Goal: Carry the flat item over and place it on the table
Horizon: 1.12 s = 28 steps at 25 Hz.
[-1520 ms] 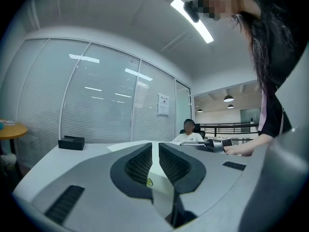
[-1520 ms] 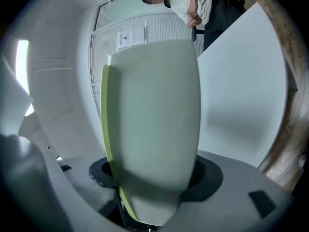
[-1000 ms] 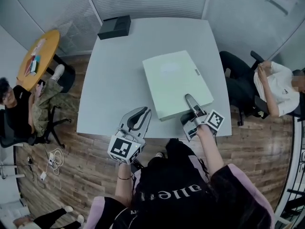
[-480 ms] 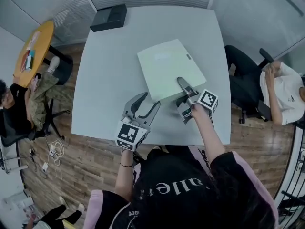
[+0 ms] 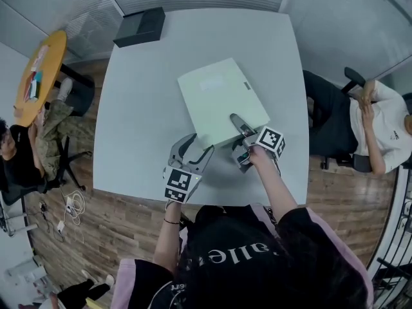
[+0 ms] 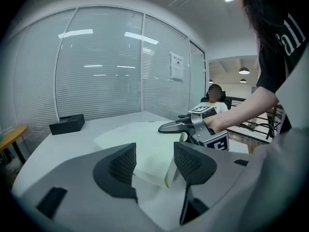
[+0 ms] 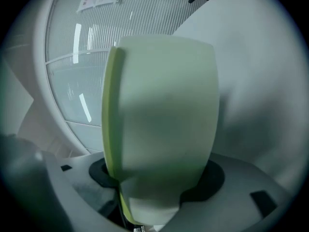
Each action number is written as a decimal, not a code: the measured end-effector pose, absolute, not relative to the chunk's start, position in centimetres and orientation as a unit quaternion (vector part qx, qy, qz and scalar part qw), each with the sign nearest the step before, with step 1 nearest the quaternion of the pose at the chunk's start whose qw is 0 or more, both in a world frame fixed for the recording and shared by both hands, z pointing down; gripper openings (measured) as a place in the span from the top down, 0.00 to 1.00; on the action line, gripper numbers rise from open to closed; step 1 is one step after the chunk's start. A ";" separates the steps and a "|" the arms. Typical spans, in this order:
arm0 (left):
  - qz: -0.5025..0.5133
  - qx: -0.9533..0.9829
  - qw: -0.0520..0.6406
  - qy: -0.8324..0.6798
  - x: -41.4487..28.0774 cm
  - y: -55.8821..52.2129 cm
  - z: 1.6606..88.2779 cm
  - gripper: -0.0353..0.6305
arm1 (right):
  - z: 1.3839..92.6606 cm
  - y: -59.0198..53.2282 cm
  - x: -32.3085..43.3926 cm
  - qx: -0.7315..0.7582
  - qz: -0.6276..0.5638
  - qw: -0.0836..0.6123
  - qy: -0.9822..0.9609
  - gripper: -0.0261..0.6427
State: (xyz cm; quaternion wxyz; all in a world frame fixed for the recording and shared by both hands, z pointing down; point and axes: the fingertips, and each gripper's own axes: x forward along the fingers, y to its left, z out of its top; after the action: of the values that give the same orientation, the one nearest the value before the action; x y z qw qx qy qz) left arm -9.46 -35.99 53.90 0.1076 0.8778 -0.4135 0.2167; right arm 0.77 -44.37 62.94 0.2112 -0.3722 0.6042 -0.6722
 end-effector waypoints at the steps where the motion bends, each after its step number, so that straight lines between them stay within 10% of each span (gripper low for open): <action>1: 0.222 0.877 0.110 -0.413 -9.5 -36.3 54.4 0.58 | 63.4 -44.5 0.7 -0.377 -0.674 0.205 0.602 0.49; 28: 0.321 0.823 0.136 -0.448 -7.5 -39.9 62.7 0.55 | 64.5 -40.0 1.6 -0.373 -0.695 0.100 0.606 0.40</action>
State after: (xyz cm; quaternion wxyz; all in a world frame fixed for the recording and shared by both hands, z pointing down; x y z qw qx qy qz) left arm -7.51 -39.88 62.68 0.1356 0.8232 -0.4478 0.3215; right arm 1.56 -40.00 64.47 0.0997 -0.3734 0.6060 -0.6953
